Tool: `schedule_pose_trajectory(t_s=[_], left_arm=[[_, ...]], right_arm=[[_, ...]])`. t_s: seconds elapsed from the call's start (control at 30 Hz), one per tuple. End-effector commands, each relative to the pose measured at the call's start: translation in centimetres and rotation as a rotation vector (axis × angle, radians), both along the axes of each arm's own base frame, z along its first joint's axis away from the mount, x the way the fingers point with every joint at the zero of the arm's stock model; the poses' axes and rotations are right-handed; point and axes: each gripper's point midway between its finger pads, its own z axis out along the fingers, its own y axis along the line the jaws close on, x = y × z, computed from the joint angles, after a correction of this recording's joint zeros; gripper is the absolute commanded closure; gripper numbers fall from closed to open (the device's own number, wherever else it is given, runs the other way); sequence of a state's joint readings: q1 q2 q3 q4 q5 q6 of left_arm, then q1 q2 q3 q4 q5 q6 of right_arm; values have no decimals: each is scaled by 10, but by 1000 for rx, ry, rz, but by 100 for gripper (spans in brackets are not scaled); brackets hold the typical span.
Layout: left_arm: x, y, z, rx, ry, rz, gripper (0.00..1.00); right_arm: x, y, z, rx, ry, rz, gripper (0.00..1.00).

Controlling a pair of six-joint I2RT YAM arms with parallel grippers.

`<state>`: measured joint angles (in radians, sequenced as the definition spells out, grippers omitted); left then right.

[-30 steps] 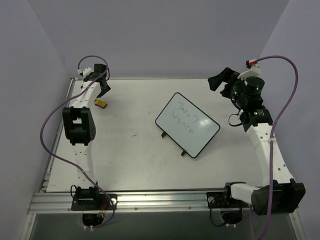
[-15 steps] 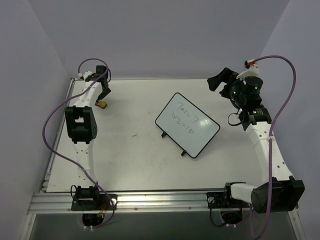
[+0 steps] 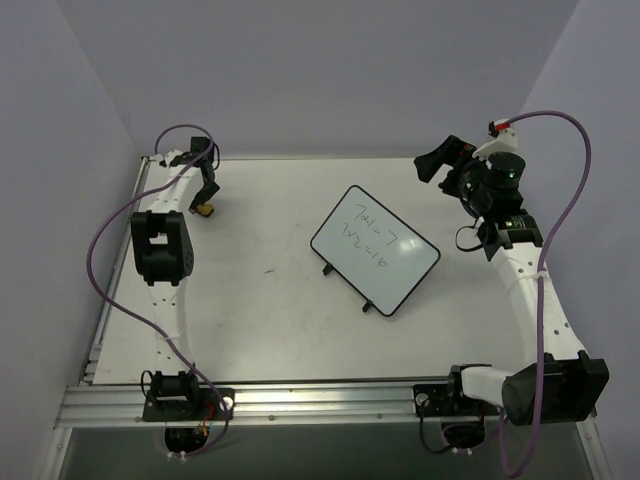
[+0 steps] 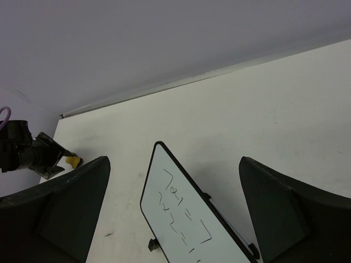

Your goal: Erase the whiteboard

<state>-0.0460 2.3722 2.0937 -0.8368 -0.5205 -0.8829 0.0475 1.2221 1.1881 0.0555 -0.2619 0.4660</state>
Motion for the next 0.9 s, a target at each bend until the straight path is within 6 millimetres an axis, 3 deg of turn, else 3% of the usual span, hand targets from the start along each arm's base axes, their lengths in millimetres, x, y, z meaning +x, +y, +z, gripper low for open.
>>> schedule_pose_trajectory(t_s=[0.0, 0.2, 0.47, 0.67, 0.87], left_arm=[[0, -1, -12, -27, 11, 19, 34], [4, -5, -23, -51, 13, 21, 34], [9, -4, -19, -55, 4, 27, 35], [9, 0, 2, -32, -20, 18, 35], [-4, 9, 17, -4, -31, 26, 30]], right_arm=[[0, 4, 14, -10, -50, 15, 0], [-1, 3, 16, -12, -51, 16, 0], [-2, 3, 16, -15, -52, 16, 0], [-2, 3, 13, -16, -46, 16, 0], [-2, 3, 11, -19, -43, 14, 0]])
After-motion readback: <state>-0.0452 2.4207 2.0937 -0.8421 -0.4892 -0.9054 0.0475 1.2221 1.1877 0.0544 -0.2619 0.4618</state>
